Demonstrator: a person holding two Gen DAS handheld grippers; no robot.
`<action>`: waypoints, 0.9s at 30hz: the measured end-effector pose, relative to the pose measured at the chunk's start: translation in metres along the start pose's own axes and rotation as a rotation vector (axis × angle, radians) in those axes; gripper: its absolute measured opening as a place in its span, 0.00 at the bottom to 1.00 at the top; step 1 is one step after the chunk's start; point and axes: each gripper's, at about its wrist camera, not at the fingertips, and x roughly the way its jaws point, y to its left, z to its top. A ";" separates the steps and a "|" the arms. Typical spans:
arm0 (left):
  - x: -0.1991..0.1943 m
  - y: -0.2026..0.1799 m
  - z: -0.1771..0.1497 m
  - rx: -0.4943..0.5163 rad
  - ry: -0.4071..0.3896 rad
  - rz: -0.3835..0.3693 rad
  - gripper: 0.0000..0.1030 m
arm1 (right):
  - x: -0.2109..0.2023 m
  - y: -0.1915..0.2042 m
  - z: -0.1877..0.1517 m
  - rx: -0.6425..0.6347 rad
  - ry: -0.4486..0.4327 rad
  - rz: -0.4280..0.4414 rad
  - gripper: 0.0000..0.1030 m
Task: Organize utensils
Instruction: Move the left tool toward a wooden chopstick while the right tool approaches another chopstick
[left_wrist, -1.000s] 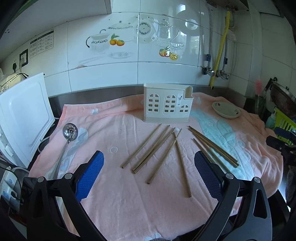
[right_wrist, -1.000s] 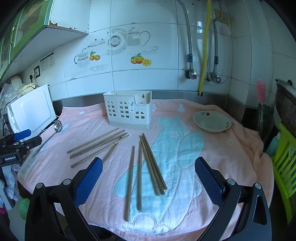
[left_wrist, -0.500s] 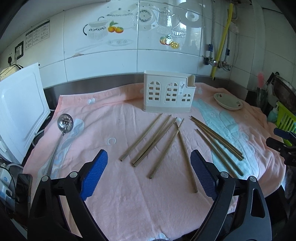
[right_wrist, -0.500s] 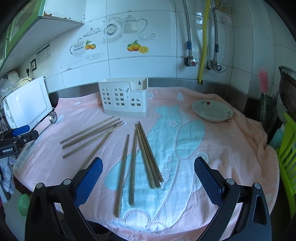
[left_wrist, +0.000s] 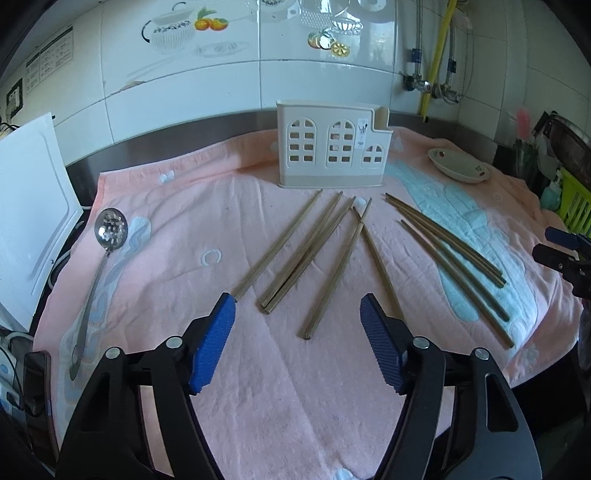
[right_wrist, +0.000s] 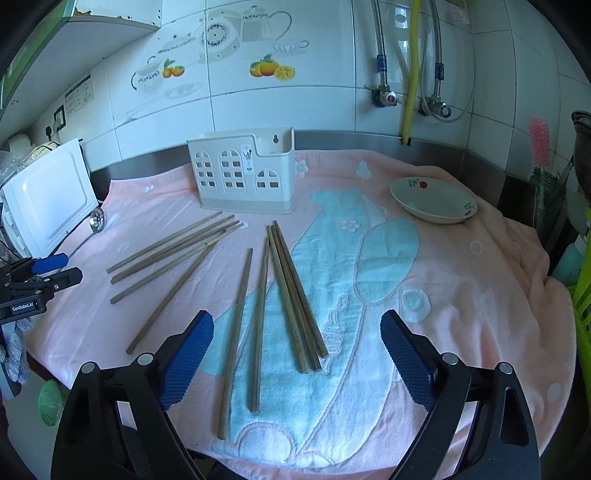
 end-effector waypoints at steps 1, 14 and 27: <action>0.005 0.001 0.001 0.006 0.008 0.002 0.63 | 0.002 0.000 0.000 -0.001 0.004 0.000 0.85; 0.050 0.017 0.012 -0.018 0.082 -0.053 0.45 | 0.029 -0.007 0.000 -0.008 0.052 0.021 0.74; 0.083 0.033 0.034 -0.006 0.117 -0.020 0.35 | 0.053 -0.019 -0.002 -0.019 0.102 0.037 0.63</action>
